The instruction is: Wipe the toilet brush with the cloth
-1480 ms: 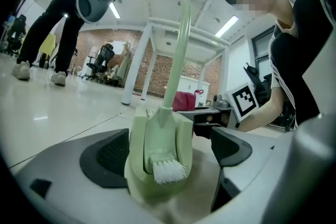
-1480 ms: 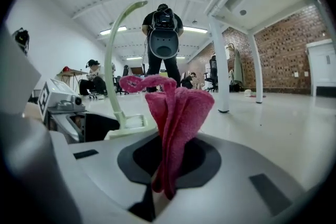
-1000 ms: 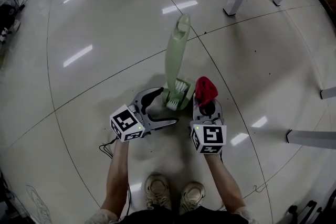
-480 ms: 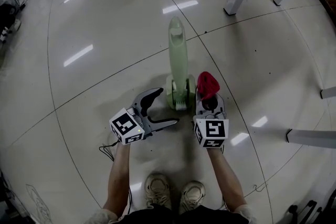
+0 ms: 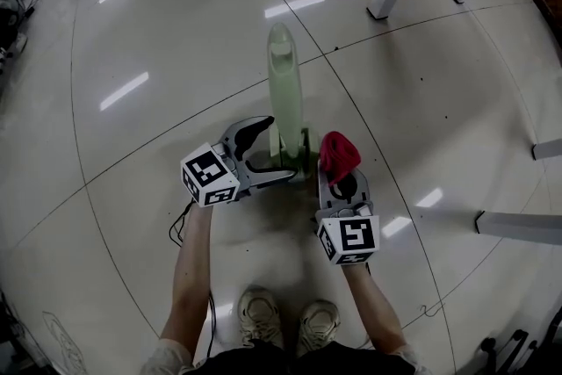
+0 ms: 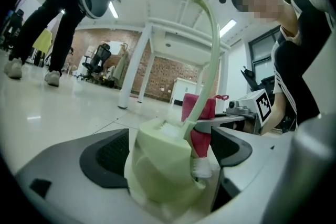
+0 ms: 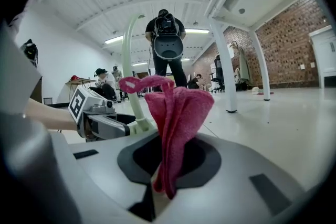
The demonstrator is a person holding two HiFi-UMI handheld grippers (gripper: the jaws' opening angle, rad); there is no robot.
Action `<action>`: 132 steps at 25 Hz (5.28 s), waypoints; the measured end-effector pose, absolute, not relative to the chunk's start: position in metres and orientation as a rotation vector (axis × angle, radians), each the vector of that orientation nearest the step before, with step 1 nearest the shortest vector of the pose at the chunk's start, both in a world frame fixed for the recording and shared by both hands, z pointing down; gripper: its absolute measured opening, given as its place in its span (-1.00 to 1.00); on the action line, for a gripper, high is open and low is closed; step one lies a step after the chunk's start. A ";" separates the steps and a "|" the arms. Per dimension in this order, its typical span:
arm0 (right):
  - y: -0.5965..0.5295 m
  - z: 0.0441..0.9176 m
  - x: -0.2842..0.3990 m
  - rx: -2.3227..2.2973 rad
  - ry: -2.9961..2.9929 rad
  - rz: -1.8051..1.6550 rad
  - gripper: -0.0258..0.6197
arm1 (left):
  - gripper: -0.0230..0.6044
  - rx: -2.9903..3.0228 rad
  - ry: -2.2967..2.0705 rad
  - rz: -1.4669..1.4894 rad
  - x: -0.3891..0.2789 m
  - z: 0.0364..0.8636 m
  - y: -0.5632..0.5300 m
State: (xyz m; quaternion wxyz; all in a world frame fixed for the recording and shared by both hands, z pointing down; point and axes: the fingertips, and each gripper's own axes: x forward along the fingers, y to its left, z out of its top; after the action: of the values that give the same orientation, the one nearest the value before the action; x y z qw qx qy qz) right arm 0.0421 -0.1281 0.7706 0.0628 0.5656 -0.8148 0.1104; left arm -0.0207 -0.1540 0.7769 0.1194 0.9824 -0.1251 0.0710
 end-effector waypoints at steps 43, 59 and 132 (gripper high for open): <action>-0.181 0.802 0.094 1.876 -2.550 0.723 -0.83 | 0.56 2.776 -0.357 0.179 -0.028 0.779 -0.078; -0.119 0.810 0.083 1.794 -2.534 0.762 -0.83 | 0.56 2.763 -0.388 0.154 -0.027 0.781 -0.077; -0.059 0.678 0.025 1.517 -2.924 0.565 -0.83 | -0.35 3.280 -0.220 -0.475 -0.018 0.490 -0.115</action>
State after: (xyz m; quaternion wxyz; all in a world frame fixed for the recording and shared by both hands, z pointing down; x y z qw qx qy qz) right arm 0.0248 -0.0589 0.6782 -0.1001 0.4517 -0.8704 0.1681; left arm -0.0175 -0.1151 0.4900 -0.0898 0.9835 -0.0659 -0.1426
